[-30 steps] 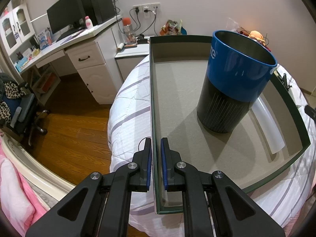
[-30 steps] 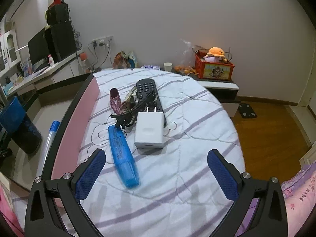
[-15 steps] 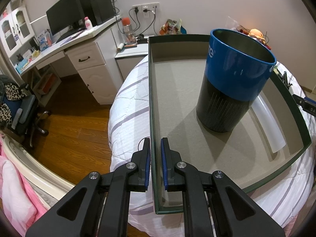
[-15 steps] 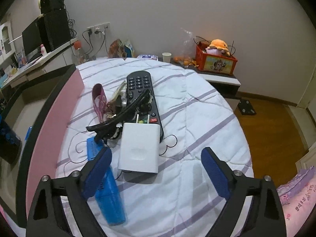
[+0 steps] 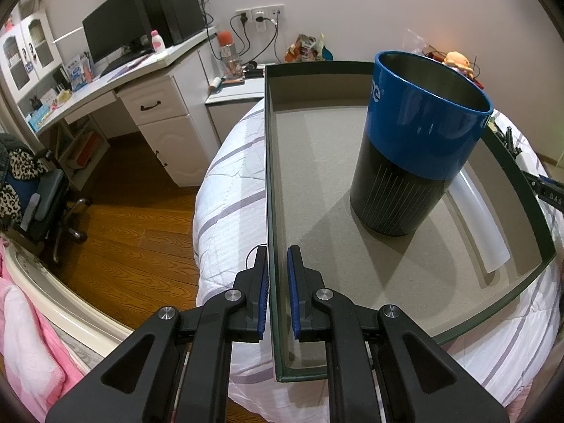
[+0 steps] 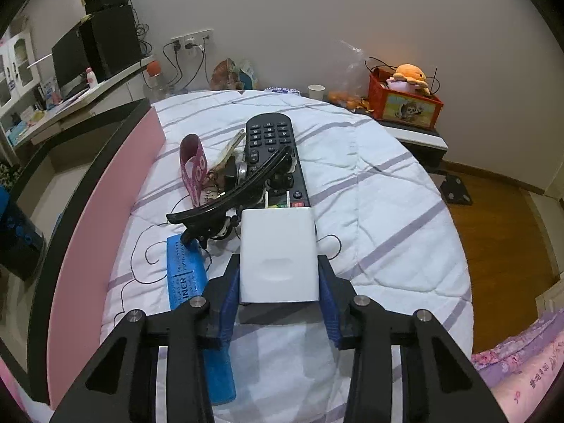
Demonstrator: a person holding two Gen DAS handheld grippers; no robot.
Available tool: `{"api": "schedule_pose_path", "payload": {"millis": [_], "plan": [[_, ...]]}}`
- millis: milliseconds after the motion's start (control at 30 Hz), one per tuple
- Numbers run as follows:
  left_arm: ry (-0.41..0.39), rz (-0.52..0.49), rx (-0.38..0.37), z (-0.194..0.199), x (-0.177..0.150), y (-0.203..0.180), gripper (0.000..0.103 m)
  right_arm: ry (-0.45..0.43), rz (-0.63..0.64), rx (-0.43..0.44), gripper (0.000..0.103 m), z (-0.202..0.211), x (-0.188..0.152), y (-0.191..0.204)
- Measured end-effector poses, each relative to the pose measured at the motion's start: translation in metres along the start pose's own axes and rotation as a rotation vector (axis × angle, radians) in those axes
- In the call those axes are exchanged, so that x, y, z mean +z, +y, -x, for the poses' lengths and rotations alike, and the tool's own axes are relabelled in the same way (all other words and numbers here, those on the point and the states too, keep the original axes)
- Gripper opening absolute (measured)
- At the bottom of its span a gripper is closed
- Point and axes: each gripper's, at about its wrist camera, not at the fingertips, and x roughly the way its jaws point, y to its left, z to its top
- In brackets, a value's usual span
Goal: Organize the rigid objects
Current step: 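Carry the white charger with the right gripper and release it in the tray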
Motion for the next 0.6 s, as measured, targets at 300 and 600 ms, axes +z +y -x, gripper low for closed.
{"api": "schedule_pose_path", "payload": {"millis": [300, 600], "plan": [[0.000, 0.001, 0.002, 0.000, 0.000, 0.000, 0.009, -0.058, -0.015, -0.004, 0.041, 0.020, 0.000, -0.004], [-0.001, 0.007, -0.005, 0.000, -0.001, 0.000, 0.009, -0.144, 0.001, -0.006, 0.041, 0.052, 0.009, 0.003]]}}
